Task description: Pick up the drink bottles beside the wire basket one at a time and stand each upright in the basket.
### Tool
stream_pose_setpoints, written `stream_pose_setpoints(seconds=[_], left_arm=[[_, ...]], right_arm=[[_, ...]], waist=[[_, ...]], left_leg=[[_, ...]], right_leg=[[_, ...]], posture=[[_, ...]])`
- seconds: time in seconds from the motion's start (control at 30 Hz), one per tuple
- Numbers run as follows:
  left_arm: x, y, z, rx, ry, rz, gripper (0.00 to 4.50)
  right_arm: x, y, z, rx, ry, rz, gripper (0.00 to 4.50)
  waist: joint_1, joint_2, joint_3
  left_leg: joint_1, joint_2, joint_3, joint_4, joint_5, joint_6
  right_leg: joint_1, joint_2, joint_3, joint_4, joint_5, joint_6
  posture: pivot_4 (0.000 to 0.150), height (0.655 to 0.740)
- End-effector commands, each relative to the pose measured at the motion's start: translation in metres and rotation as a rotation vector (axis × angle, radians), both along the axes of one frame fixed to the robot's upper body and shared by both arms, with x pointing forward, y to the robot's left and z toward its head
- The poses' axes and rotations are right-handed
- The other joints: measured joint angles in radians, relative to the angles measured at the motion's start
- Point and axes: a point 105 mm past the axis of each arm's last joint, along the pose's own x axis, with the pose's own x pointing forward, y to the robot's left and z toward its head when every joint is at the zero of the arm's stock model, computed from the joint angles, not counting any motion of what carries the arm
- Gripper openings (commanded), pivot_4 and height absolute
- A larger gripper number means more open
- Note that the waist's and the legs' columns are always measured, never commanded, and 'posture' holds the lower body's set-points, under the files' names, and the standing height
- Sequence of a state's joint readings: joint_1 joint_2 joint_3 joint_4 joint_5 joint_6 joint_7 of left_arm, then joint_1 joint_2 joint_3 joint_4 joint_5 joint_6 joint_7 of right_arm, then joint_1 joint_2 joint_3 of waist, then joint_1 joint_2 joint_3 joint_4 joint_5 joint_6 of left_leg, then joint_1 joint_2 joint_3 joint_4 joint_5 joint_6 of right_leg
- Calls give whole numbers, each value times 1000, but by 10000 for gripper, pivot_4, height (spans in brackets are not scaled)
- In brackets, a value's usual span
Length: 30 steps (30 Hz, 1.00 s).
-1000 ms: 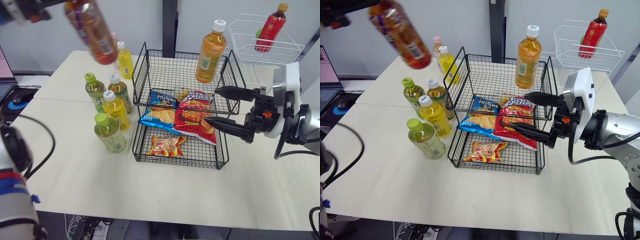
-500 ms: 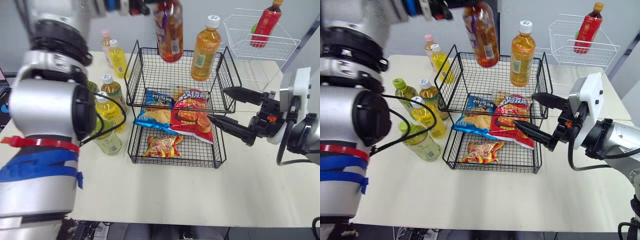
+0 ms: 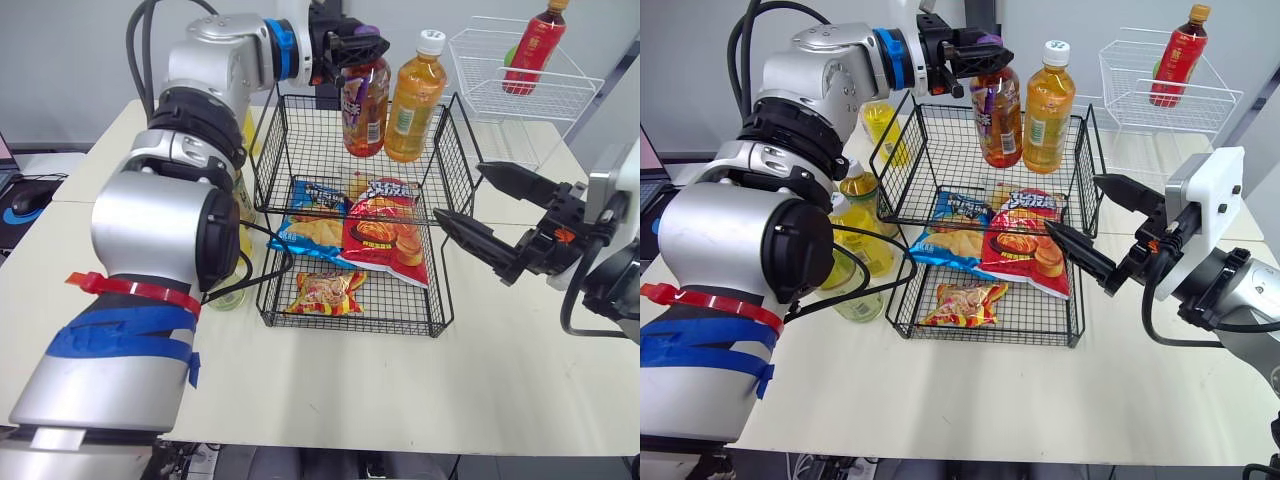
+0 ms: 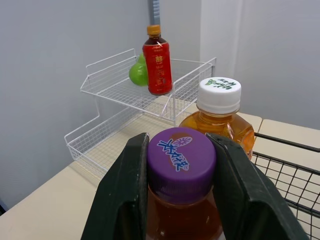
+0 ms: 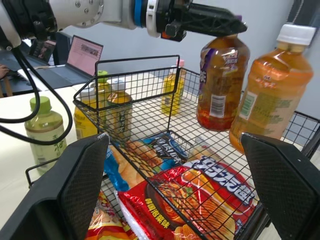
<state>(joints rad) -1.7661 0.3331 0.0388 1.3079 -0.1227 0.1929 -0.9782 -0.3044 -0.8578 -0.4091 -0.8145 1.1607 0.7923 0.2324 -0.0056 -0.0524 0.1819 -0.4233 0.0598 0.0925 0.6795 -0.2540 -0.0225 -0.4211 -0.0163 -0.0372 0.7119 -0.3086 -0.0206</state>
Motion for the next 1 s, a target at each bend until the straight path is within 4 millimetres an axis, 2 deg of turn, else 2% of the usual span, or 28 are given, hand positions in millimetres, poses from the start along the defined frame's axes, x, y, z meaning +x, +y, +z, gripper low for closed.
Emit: stream_pose_setpoints(seconds=[0.03, 0.1, 0.3, 0.47, 0.57, 0.7, 0.8, 0.87, 0.93, 1.0], left_arm=[[-8, 0, 23, -40, -69, -19, 20740], [-11, 0, 27, -40, -72, -38, 25559], [-22, 15, 36, -19, -80, -104, 44118], [-35, 46, 45, 35, -131, -122, 44743], [-42, 74, 49, 55, -175, -64, 44743], [-53, 123, 55, 39, -204, 79, 44743], [-69, 172, 46, 60, -203, 235, 44743], [-75, 194, 39, 64, -198, 319, 44743], [-83, 224, 25, 75, -176, 421, 44743], [-91, 246, 10, 82, -133, 476, 44743]], right_arm=[[-5, 0, 13, -1, -79, -23, 45000], [-4, 1, 13, -4, -83, -26, 45000], [0, 2, 13, -22, -98, -34, 45000], [5, 8, 11, -18, -77, 5, 45000], [8, 12, 11, -16, -66, 44, 45000], [12, 20, 11, -33, -56, 111, 45000], [17, 30, 10, -59, -52, 176, 45000], [19, 34, 9, -78, -56, 203, 45000], [20, 40, 6, -99, -47, 245, 45000], [18, 44, 2, -115, -28, 288, 45000]], waist=[[0, 0, 0], [0, 0, 0], [-2, 0, 0], [-4, 0, 0], [-8, 1, -1], [-14, 1, -1], [-29, 1, -1], [-28, 2, -1], [-25, 2, -1], [-23, 1, -1]], left_leg=[[0, 0, 0, 0, 0, 0], [0, 0, 0, 0, 0, 0], [1, 0, 0, 0, 0, 0], [1, 0, 0, 0, 0, 0], [2, 1, 0, 0, 0, 0], [3, 1, 0, 1, 0, 0], [4, 1, 1, 0, 0, 0], [5, 2, 1, 0, 0, 0], [5, 2, 1, 0, 0, 0], [5, 2, 2, 1, 0, 0]], right_leg=[[0, 0, 0, 0, 0, 0], [0, 0, 0, 0, 0, 0], [0, 0, 0, 1, 0, 0], [0, 1, 0, 1, 0, 0], [1, 1, 1, 1, 0, 0], [2, 0, 1, 2, 0, 0], [1, 0, 3, 3, 0, 0], [1, 1, 2, 3, 0, 0], [1, 1, 2, 4, 0, 0], [2, 0, 2, 4, 0, 0]], posture=[[1500, 7400], [1500, 7400], [1500, 7400], [1500, 7400], [1500, 7400], [1500, 7400], [1500, 7400], [1500, 7400], [1500, 7400], [1500, 7400]])
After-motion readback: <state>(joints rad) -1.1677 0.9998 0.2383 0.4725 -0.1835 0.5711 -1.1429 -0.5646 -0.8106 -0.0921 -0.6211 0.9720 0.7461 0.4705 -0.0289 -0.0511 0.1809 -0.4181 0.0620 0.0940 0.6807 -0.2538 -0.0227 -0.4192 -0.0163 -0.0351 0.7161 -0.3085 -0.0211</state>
